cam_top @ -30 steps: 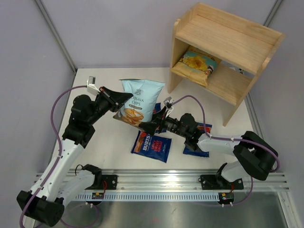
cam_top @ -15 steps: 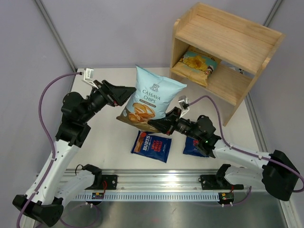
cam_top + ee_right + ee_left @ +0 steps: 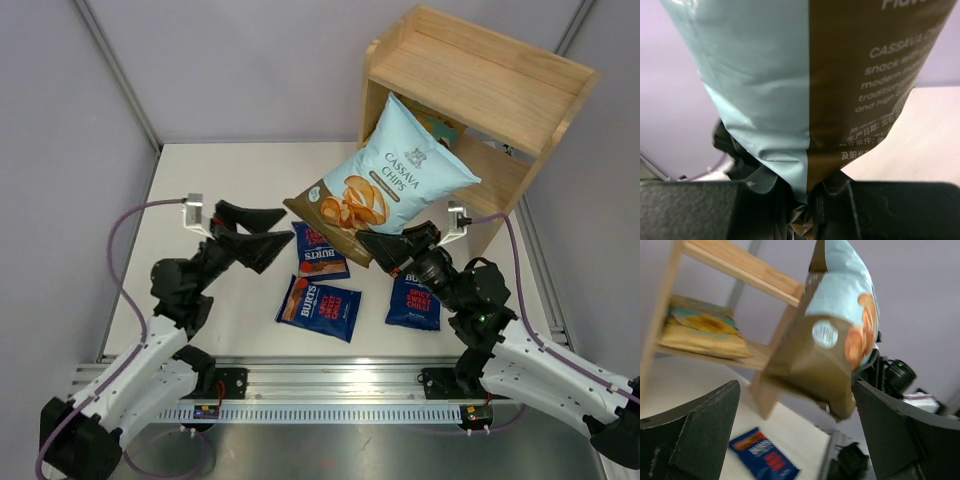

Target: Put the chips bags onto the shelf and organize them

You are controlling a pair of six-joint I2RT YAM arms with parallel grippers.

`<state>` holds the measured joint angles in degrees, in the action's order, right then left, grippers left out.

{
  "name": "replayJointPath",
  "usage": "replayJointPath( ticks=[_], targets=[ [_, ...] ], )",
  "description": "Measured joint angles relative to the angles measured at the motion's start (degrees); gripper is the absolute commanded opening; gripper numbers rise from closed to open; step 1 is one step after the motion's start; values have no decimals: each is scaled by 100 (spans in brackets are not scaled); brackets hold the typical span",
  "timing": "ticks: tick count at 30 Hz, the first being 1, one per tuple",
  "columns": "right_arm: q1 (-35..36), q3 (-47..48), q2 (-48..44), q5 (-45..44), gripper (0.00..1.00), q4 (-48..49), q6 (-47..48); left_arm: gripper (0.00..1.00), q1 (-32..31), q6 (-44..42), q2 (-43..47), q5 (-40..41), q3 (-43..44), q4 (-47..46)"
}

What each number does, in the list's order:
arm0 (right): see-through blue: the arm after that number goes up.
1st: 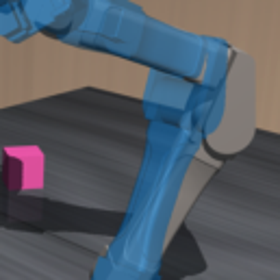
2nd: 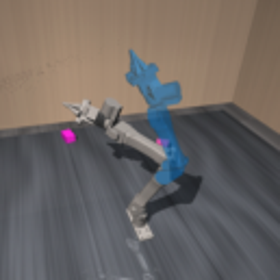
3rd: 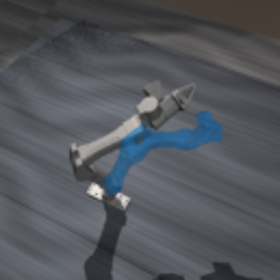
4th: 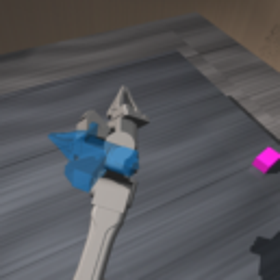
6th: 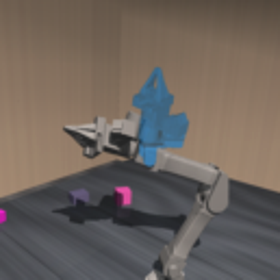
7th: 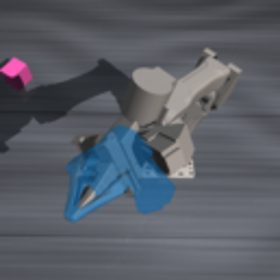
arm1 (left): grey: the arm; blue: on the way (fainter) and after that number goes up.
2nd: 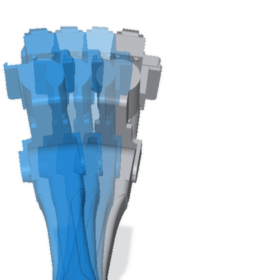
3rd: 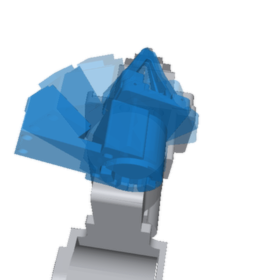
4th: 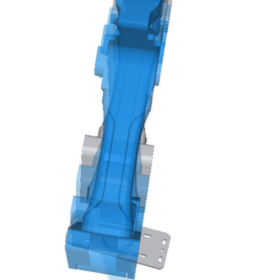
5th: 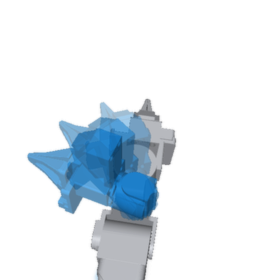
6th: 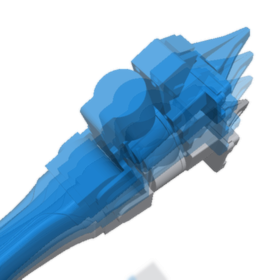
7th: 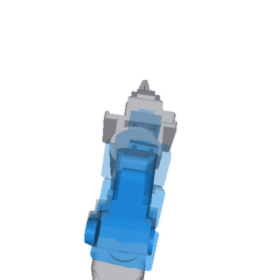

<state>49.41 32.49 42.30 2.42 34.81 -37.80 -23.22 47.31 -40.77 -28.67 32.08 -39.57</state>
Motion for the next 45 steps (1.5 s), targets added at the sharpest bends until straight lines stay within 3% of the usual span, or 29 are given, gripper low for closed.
replayJointPath(
  ticks=[1,3,9,14,21,24,25,27,28,29,31,32,33,34,45],
  targets=[
    [-2,-28,-94,-122,13,17,-63,99,-214,295,-225,109,-409,-699],
    [-2,-107,-286,-341,13,59,-175,99,-678,457,-553,260,-643,-1200],
    [-2,-173,-483,-584,13,149,-483,99,-2153,442,-1600,831,-514,-2448],
    [-2,-188,-748,-619,13,-160,-610,99,-2417,413,-2223,1080,66,-3115],
    [-4,-186,-1049,-439,13,-562,-833,95,-2566,463,-2949,1228,520,-3261],
    [-4,-186,-1097,-385,12,-798,-863,81,-2632,483,-3088,1252,619,-3259],
    [-4,-179,-1128,-382,12,-852,-863,64,-2651,485,-3123,1272,643,-3254],
    [-4,-127,-1217,-374,14,-1073,-844,50,-2686,463,-3152,1296,651,-3261],
    [-4,-94,-1270,-378,18,-1231,-822,42,-2721,422,-3154,1311,651,-3268],
    [-4,-55,-1325,-393,32,-1397,-807,37,-2756,380,-3154,1333,651,-3274],
    [-2,74,-1440,-468,49,-1836,-765,28,-2800,358,-3156,1414,640,-3285],
    [0,138,-1495,-492,75,-2052,-761,26,-2820,387,-3156,1471,623,-3296],
    [13,201,-1556,-535,92,-2341,-745,24,-2852,411,-3156,1545,584,-3335],
    [17,240,-1622,-656,99,-2566,-728,22,-2865,435,-3136,1624,514,-3383],
    [7,1742,-2643,-2634,99,-5530,-407,19,-2850,960,-3012,2865,-654,-2874]
  ],
)
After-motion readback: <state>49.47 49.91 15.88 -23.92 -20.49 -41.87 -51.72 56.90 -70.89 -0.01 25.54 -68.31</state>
